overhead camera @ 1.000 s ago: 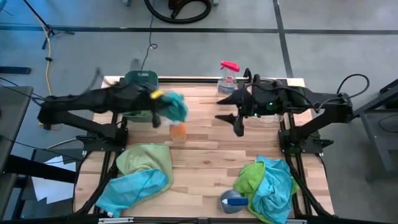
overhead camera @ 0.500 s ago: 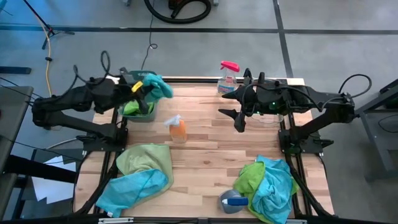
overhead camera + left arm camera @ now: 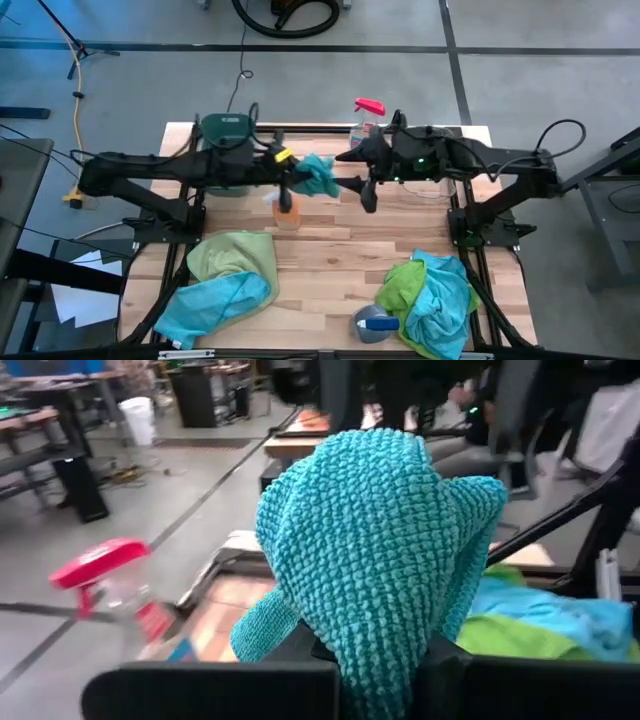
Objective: Sort microfiber towel by color & place in baskets
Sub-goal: Put the blue microfiber towel into the transparent bin
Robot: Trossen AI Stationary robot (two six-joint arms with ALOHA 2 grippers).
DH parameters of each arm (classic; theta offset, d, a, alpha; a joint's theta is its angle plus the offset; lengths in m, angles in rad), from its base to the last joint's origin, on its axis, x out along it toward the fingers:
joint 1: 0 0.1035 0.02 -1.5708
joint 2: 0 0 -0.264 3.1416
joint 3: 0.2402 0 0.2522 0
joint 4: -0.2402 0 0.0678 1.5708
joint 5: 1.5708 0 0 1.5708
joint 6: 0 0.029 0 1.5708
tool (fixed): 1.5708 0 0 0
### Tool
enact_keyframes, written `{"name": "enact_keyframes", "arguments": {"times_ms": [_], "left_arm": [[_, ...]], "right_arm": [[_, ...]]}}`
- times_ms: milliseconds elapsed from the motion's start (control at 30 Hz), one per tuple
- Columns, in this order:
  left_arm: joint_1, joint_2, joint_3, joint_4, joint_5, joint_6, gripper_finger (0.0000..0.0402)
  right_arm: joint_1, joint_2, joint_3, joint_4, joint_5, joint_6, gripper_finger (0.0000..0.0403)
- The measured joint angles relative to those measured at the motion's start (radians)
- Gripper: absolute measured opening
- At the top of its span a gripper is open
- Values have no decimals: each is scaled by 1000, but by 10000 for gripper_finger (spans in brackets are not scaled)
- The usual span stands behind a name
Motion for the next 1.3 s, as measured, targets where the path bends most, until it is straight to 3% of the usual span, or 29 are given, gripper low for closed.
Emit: {"name": "enact_keyframes", "arguments": {"times_ms": [500, 633, 833, 1067, 1300], "left_arm": [[-15, 86, -1, 96, 52, -25, 6], [-15, 86, -1, 96, 52, -25, 29], [-15, 80, -1, 45, 53, -9, 79], [-15, 18, -1, -35, 46, -8, 140], [-14, -164, 0, -382, -61, -36, 177]], "right_arm": [[0, 99, 0, 45, -28, -33, 247], [0, 99, 0, 46, -6, -34, 188], [0, 97, 0, 40, -7, -37, 21], [-6, 67, 0, -40, -6, -44, 7], [-10, -57, 0, -311, 122, 14, 5]]}}
